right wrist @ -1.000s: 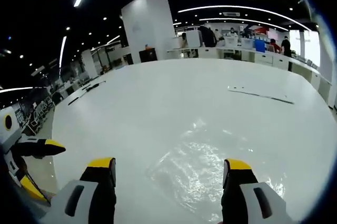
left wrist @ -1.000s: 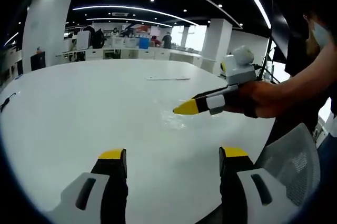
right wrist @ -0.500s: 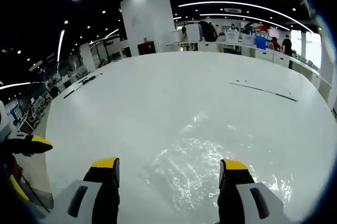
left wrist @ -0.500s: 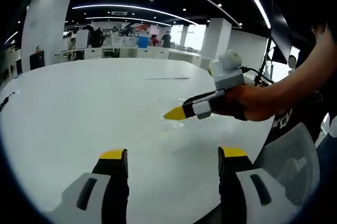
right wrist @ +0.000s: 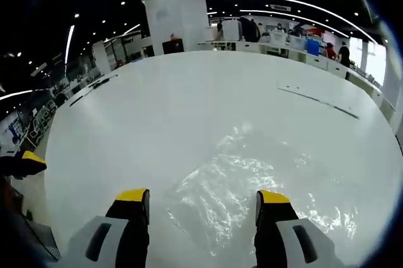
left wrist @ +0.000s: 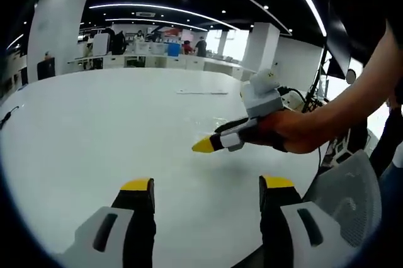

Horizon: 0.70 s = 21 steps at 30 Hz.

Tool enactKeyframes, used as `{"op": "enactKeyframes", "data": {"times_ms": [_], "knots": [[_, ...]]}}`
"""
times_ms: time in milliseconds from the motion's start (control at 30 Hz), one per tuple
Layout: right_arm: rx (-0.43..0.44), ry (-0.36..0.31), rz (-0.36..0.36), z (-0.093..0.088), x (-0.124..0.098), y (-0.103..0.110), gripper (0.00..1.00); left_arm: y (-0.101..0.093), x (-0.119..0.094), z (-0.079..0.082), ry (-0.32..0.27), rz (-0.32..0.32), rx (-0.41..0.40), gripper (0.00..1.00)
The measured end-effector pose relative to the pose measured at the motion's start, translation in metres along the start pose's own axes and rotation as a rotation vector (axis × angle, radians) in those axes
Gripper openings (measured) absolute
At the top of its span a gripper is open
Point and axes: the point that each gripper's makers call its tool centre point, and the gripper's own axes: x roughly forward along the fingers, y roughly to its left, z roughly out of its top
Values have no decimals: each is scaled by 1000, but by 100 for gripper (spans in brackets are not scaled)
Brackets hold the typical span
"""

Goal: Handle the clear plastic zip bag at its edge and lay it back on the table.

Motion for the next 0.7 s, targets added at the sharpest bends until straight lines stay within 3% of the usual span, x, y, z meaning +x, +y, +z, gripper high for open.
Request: {"op": "enactKeyframes", "data": {"times_ms": [333,467,700], "knots": [[-43,5,-32,-3,5,-7,61,-3,0,-1,8,-7,-1,65],[-132,32,-52,-8,9,-13,57,-4,0,-1,15,-11,-1,64],[-115,7,-45,-7,11,-12,56,-4,2,-5,25,-19,2,61]]}}
